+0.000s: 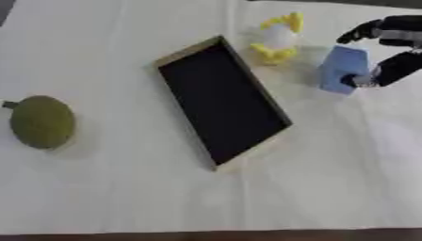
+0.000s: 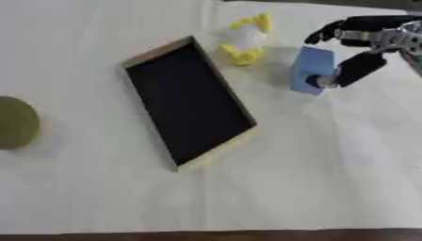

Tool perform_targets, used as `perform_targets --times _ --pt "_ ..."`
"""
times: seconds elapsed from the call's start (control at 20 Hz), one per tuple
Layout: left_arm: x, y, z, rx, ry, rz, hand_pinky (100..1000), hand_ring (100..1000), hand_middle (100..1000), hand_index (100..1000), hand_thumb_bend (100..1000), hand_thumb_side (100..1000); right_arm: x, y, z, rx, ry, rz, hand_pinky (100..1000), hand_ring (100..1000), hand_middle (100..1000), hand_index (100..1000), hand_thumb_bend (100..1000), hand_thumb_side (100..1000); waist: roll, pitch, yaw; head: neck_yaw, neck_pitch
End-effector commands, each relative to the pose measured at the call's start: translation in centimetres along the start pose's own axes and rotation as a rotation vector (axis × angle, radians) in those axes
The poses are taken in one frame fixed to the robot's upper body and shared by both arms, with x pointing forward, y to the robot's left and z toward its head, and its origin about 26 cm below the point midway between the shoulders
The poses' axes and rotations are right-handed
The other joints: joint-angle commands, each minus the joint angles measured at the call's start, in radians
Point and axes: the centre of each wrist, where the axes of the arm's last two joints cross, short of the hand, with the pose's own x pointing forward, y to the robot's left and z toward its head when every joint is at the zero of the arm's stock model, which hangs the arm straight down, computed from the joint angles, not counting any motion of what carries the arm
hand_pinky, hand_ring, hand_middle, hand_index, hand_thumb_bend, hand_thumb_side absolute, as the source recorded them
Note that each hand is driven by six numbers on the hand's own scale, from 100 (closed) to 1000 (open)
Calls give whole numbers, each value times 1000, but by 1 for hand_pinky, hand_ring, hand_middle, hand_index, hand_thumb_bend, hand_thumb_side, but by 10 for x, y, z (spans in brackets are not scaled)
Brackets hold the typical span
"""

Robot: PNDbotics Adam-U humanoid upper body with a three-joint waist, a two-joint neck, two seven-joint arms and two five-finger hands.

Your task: Pick up objects on the table and place them in the box.

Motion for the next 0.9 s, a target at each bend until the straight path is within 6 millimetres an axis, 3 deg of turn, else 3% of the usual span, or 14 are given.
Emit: perform_targets --times 0.05,0.5,0.75,0.9 --pt "6 2 -8 -5 -36 1 938 868 671 867 100 608 -9 -11 7 -36 42 20 952 962 911 971 357 541 6 -19 2 -3 -14" --pt "6 2 -8 -6 -35 7 939 869 670 866 100 607 -18 -5 0 -16 85 23 939 952 872 953 357 548 7 -10 6 -7 -18" --pt "6 2 -7 -8 -32 10 939 870 670 866 100 607 -18 -6 -2 -50 85 -14 907 915 747 846 161 452 7 -7 9 -7 -15" --pt "6 1 -7 -11 -31 14 939 870 670 866 100 607 -15 -10 1 -89 65 -52 888 886 636 760 100 396 7 -7 7 -6 -12"
